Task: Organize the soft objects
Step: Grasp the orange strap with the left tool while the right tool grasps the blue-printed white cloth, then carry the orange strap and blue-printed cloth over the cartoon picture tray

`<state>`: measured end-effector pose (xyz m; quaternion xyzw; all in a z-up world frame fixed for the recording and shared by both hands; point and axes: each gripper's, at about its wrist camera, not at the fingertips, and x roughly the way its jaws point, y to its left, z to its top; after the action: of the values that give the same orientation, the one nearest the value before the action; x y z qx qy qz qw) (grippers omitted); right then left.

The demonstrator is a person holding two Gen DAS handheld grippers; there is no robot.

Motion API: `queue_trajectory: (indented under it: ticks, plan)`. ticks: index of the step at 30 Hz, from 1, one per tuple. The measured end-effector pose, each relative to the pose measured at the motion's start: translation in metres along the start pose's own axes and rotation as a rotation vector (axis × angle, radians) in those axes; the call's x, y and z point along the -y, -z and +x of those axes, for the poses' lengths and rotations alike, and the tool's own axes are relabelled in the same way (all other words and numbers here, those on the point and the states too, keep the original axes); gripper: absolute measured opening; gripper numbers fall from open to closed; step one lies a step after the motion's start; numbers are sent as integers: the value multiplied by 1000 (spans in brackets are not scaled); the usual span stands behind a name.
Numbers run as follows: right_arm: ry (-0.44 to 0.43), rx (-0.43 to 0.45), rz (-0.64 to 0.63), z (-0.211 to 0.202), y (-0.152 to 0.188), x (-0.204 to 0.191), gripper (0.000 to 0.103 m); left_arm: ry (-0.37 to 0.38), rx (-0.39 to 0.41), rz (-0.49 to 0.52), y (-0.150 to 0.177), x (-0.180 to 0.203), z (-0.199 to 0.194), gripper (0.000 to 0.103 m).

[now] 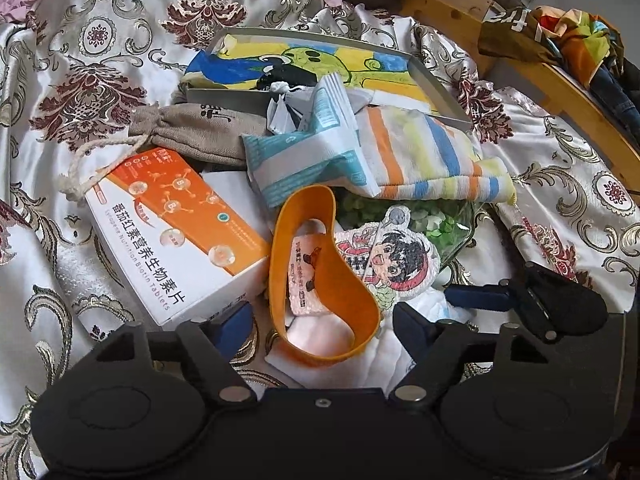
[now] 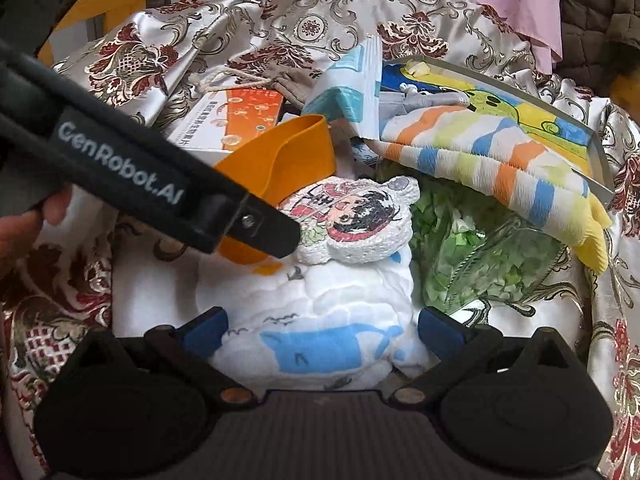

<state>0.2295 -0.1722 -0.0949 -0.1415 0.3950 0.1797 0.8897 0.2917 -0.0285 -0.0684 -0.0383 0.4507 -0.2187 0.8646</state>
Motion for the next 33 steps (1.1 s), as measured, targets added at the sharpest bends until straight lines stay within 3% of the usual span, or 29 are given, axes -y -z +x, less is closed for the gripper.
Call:
queue_trajectory:
  ticks: [7,13,19,24,33]
  plan:
    - [-25,-22,24,2,0,2,101,-9,-21,1,-1,-3,1,59]
    - [-45,-32,33,-1,0,2,90,1,-23,19,0,0,-1,49]
    - [-58,-32,48,-3,0,3,76,17,-25,-2,-2,-4,-4,40]
    - [-50,-19,53,-8,0,4,54,21,-15,15,-2,-1,-8,30]
    - [-2,9,38,-23,-1,1,38,31,7,-4,-1,-5,-20,21]
